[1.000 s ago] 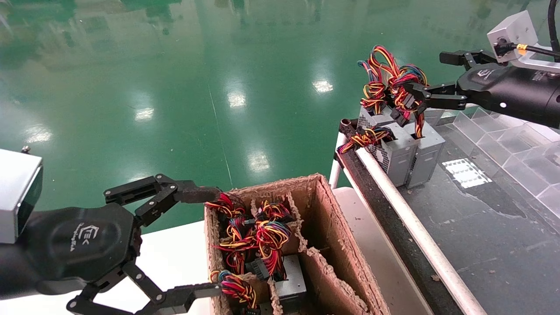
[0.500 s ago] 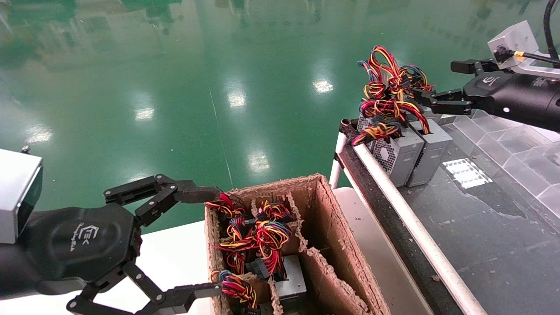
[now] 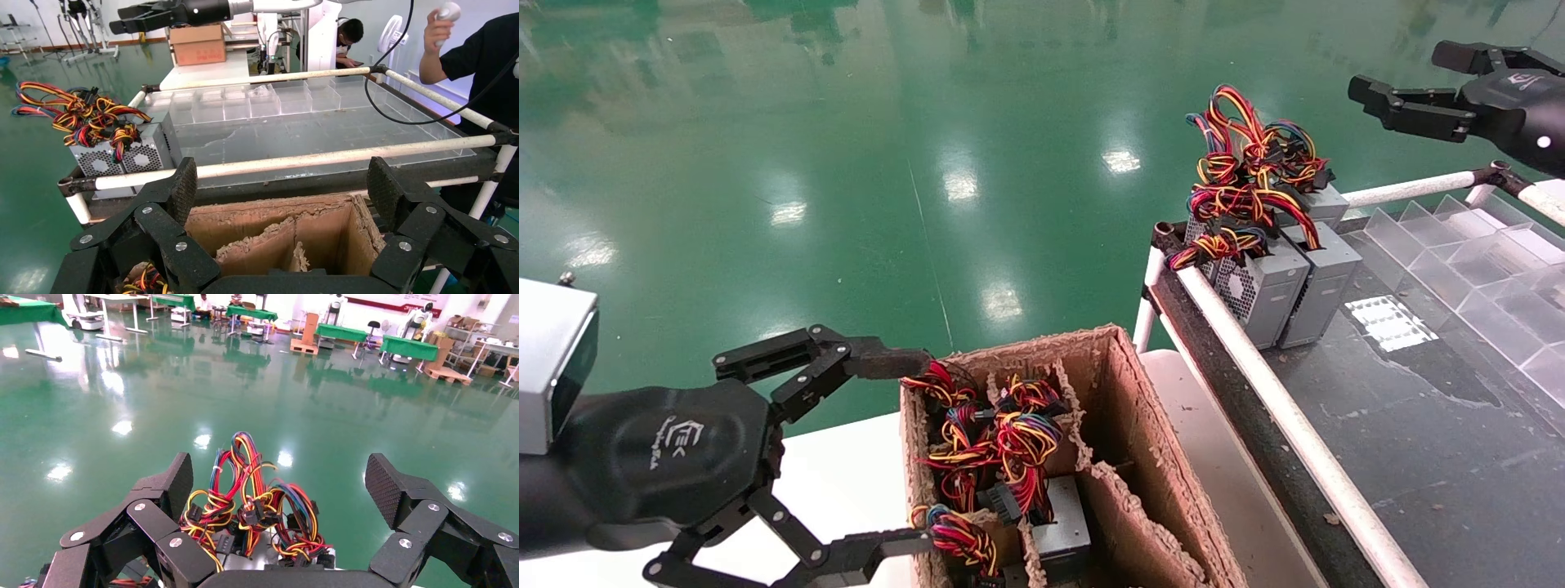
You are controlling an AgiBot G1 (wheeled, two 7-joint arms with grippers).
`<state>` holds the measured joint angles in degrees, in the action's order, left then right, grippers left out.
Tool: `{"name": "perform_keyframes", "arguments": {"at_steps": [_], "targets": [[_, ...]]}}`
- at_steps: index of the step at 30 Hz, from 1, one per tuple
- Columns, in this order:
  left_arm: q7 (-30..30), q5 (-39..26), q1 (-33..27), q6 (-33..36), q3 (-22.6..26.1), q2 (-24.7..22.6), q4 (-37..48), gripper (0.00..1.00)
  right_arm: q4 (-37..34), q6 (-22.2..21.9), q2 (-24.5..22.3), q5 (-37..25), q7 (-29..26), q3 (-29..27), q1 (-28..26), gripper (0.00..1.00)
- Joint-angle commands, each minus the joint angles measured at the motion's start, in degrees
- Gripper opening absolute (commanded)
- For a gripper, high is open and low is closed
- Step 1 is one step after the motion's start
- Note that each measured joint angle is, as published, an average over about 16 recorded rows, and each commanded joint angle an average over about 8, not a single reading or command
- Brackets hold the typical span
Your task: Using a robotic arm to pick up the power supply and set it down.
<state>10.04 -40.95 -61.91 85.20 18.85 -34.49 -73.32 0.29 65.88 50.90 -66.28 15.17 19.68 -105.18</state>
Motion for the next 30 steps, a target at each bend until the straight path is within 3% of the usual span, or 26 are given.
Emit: {"name": "perform_keyframes", "arguments": {"at_steps": [1,30], "targets": [[0.1,-0.2,0.1,0.1,-0.2,-0.1,0.0,1.00,0.0,-0.2,-0.2,0.7,-0.3,-0.4,0.1,1.00],[0.1,-0.2,0.1,0.1,-0.3,-0.1,0.0,1.00,35.8,9.5,-7.9,12.4,-12.9,-2.1,21.4,1.00]]}}
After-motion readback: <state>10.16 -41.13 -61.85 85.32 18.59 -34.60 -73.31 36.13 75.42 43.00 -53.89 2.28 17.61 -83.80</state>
